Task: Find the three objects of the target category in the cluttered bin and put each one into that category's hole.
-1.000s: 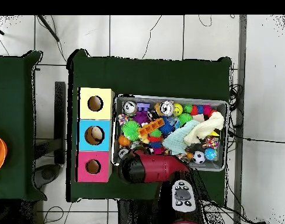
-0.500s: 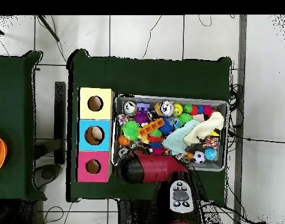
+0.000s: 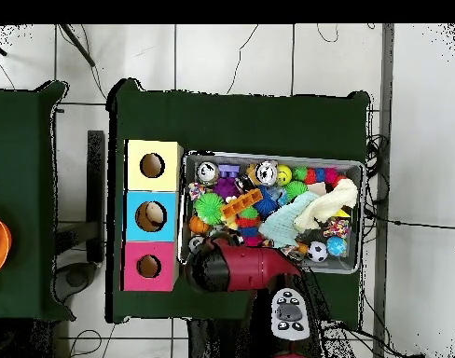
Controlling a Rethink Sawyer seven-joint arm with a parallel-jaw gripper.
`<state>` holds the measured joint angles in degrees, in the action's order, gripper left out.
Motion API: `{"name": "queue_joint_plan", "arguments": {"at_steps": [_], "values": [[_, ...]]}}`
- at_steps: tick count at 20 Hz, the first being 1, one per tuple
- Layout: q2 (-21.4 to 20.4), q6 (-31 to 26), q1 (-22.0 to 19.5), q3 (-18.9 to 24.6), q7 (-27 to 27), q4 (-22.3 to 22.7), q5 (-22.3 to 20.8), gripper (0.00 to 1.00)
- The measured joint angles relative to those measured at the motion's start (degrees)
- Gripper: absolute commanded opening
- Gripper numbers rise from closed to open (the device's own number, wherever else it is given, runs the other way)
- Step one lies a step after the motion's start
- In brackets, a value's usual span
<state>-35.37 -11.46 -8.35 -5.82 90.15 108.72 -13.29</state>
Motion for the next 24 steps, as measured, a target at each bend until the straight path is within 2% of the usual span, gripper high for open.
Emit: {"name": "queue_joint_plan", "arguments": {"at_steps": [14,24], "values": [[1.11,0.2,0.3,0.01,0.04,0.36,4.76,1.0],[2.1,4.55,2.33,-0.11,0.22,2.15,7.64,1.0]]}}
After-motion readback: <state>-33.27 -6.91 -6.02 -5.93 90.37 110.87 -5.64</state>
